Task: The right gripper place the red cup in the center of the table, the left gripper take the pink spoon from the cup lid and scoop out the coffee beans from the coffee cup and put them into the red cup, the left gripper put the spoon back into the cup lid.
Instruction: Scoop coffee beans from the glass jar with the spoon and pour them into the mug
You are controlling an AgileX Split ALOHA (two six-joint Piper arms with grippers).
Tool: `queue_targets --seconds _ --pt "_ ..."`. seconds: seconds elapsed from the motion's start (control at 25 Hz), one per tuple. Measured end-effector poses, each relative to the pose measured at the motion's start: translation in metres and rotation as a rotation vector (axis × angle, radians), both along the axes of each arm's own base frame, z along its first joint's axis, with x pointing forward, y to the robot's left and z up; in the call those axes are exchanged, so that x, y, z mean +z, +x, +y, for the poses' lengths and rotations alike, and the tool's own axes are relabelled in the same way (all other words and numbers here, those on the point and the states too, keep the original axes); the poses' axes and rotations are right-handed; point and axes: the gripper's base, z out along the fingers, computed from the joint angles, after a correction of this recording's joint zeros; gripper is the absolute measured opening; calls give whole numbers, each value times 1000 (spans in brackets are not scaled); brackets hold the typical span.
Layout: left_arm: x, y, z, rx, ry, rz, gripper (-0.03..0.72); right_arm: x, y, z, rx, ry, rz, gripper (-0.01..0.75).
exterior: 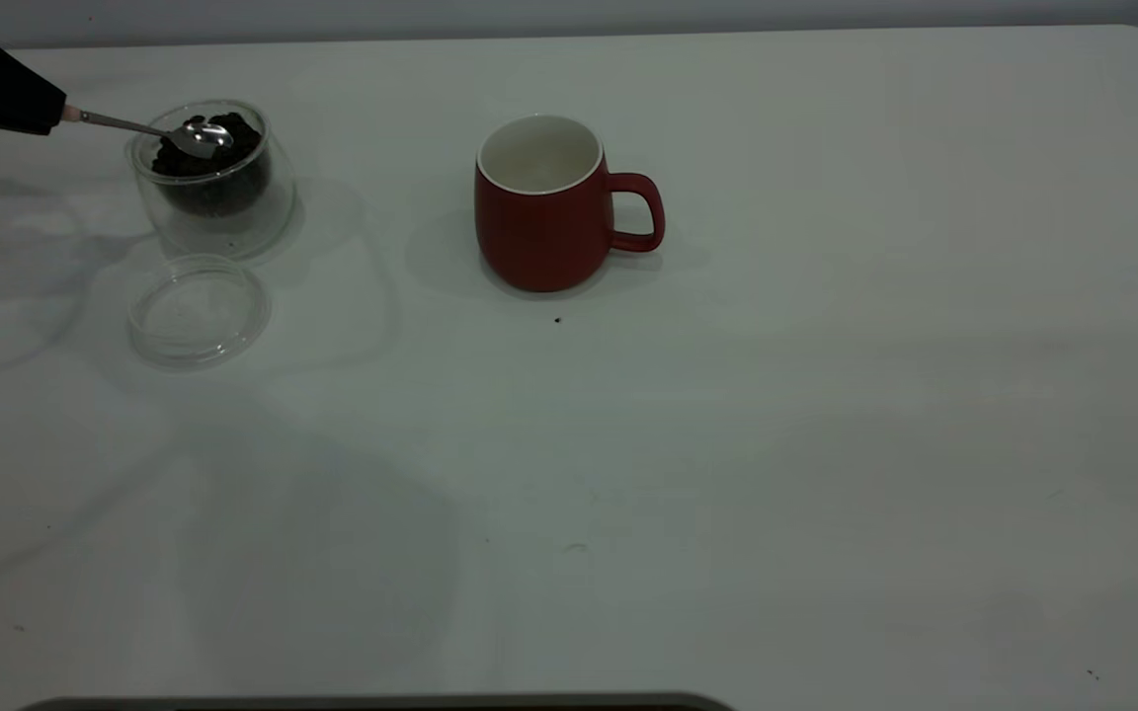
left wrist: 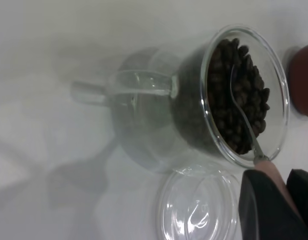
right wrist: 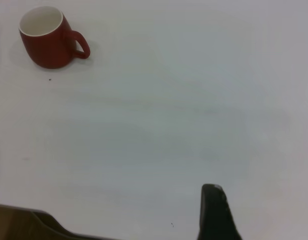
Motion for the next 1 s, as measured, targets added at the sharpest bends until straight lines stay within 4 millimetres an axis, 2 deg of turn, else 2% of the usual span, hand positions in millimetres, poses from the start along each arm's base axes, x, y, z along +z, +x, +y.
queue_targets --seconds 0.24,0.72,1.0 --pt "-10 -2 -1 -4 -17 27 111 0 0 0 0 0 0 506" --pt "-10 -4 -3 41 -63 104 111 0 0 0 0 0 0 506" --pt "-9 -9 11 86 -95 137 111 0 0 0 0 0 0 506"
